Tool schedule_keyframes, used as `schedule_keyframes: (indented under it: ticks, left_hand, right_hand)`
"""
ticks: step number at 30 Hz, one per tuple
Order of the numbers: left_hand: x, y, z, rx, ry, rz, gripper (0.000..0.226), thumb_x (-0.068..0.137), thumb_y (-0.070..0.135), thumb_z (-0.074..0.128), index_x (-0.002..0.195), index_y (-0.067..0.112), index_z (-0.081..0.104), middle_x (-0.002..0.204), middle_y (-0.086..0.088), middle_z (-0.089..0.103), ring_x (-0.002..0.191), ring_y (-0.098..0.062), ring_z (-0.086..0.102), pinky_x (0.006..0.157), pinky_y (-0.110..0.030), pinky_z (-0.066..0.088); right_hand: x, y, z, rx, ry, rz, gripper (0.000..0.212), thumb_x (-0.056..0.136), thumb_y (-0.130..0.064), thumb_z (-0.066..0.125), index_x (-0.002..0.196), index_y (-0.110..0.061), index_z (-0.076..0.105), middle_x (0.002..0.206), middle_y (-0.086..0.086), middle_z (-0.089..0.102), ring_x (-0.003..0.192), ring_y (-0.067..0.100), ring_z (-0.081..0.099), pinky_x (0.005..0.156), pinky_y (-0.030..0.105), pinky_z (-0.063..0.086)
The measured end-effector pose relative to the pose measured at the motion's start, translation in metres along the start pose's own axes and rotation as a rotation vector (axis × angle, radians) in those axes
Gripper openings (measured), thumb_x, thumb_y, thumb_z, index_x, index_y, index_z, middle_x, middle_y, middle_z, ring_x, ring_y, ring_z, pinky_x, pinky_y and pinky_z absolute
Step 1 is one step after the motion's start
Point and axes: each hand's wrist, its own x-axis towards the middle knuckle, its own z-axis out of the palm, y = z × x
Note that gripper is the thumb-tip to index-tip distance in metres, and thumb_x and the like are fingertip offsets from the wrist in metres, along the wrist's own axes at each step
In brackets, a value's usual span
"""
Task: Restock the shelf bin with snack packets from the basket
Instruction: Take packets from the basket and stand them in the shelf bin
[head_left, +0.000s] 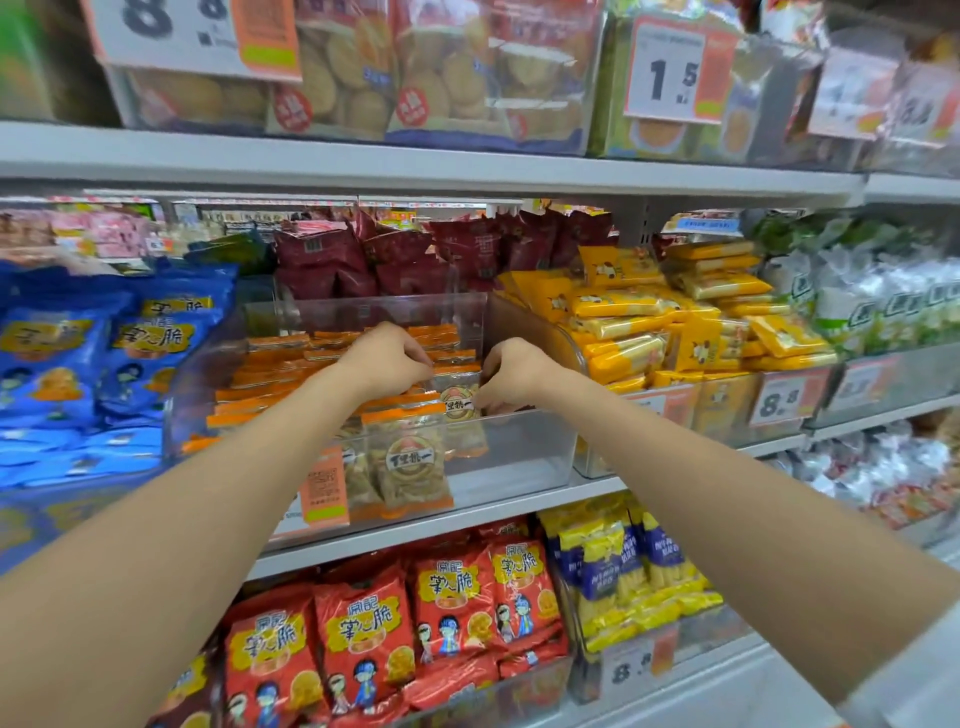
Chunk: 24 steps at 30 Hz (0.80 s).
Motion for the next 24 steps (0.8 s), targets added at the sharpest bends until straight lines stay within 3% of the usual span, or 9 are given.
schedule_keyframes:
  ticks: [7,10,13,18,24]
  left_hand:
    - [-0.025,0.02,-0.012,-0.034,0.123,0.012,0.012,0.089,0.023,0.065,0.099,0.018,0.07,0.1,0.002,0.068,0.088,-0.016,0.063,0.079,-0.032,0.053]
    - [-0.046,0.045,-0.01,-0.103,0.235,0.085,0.008,0.082,0.017,0.068,0.082,0.021,0.06,0.08,0.004,0.064,0.075,-0.014,0.061,0.07,-0.033,0.051]
    - [-0.067,0.069,0.004,-0.121,0.284,0.158,0.017,0.075,0.013,0.065,0.069,0.022,0.053,0.064,0.008,0.054,0.061,-0.01,0.051,0.06,-0.031,0.041]
    - [-0.104,0.095,0.057,-0.134,0.108,0.245,0.023,0.074,0.01,0.068,0.063,0.023,0.053,0.061,0.006,0.056,0.055,-0.011,0.052,0.056,-0.03,0.042]
    - [-0.149,0.116,0.161,-0.111,-0.122,0.232,0.016,0.071,0.013,0.068,0.064,0.021,0.056,0.061,0.008,0.059,0.061,-0.014,0.055,0.061,-0.032,0.046]
  right_hand:
    - [-0.028,0.002,-0.004,-0.022,0.374,-0.247,0.028,0.084,-0.013,0.067,0.11,-0.011,0.056,0.096,0.004,0.064,0.09,0.023,0.062,0.081,0.04,0.053]
    - [-0.057,0.011,-0.006,-0.011,0.502,-0.414,0.028,0.088,-0.014,0.065,0.115,-0.013,0.057,0.104,0.001,0.06,0.091,0.014,0.055,0.082,0.035,0.051]
    - [-0.091,0.031,-0.004,-0.061,0.636,-0.557,0.025,0.086,-0.008,0.063,0.111,-0.011,0.059,0.104,0.002,0.057,0.077,0.011,0.051,0.066,0.036,0.052]
    - [-0.149,0.091,0.008,-0.111,0.568,-0.527,0.024,0.085,-0.009,0.064,0.109,-0.01,0.059,0.098,0.003,0.058,0.071,0.01,0.046,0.063,0.034,0.047]
    - [-0.219,0.182,0.03,-0.132,0.45,-0.285,0.025,0.082,-0.013,0.065,0.107,-0.012,0.06,0.097,0.002,0.061,0.071,0.013,0.048,0.069,0.035,0.046]
